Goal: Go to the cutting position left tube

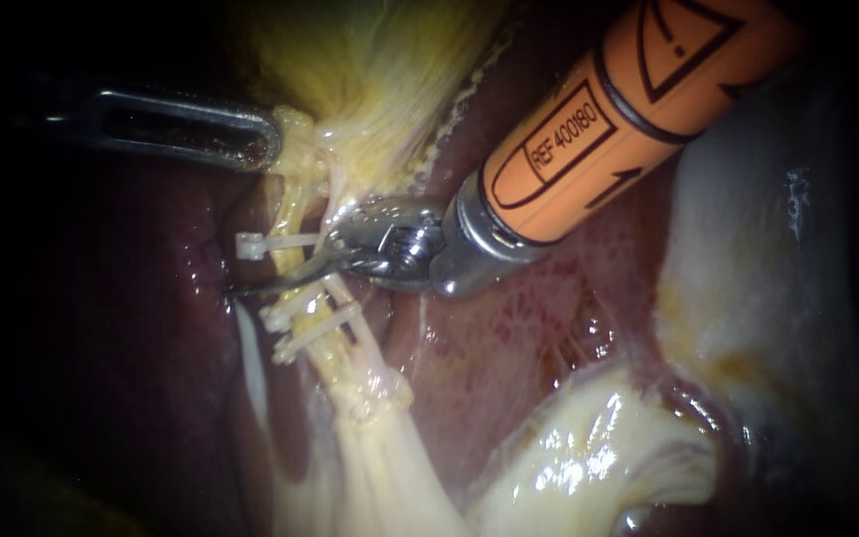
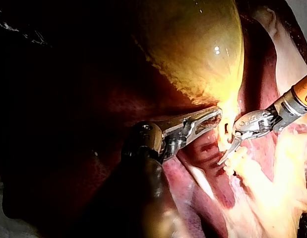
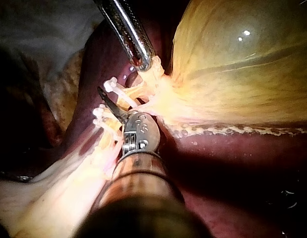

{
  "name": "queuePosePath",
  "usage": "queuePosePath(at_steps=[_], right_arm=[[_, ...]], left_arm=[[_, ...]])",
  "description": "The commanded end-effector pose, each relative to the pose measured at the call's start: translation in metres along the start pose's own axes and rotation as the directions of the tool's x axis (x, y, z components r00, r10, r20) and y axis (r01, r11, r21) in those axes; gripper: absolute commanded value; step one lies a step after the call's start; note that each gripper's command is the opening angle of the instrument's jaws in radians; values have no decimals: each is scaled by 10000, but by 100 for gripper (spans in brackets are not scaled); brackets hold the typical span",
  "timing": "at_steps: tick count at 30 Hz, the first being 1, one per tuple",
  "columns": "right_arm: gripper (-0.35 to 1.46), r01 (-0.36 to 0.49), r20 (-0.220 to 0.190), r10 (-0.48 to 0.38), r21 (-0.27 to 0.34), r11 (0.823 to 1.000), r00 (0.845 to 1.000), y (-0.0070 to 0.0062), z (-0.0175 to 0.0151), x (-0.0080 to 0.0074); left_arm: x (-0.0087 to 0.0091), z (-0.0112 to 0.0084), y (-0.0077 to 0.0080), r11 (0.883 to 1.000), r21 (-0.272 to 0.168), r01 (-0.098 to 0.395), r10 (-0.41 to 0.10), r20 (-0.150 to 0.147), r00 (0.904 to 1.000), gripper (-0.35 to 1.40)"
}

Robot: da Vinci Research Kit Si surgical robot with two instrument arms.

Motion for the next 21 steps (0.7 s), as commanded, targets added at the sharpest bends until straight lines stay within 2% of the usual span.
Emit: queuePosePath(at_steps=[1,13,21], right_arm=[[141,6,4,-6,5,10000,10000,0,-1,0],[139,33,209,-38,259,9997,9998,-4,-40,-10],[139,52,400,-69,428,9991,9992,-9,-88,-20]], left_arm=[[0,0,0,10000,5,-2,2,-1,10000,-35],[0,-4,0,10000,26,-4,4,-11,10000,-35],[0,-5,-1,10000,28,0,0,-12,10000,-35]])
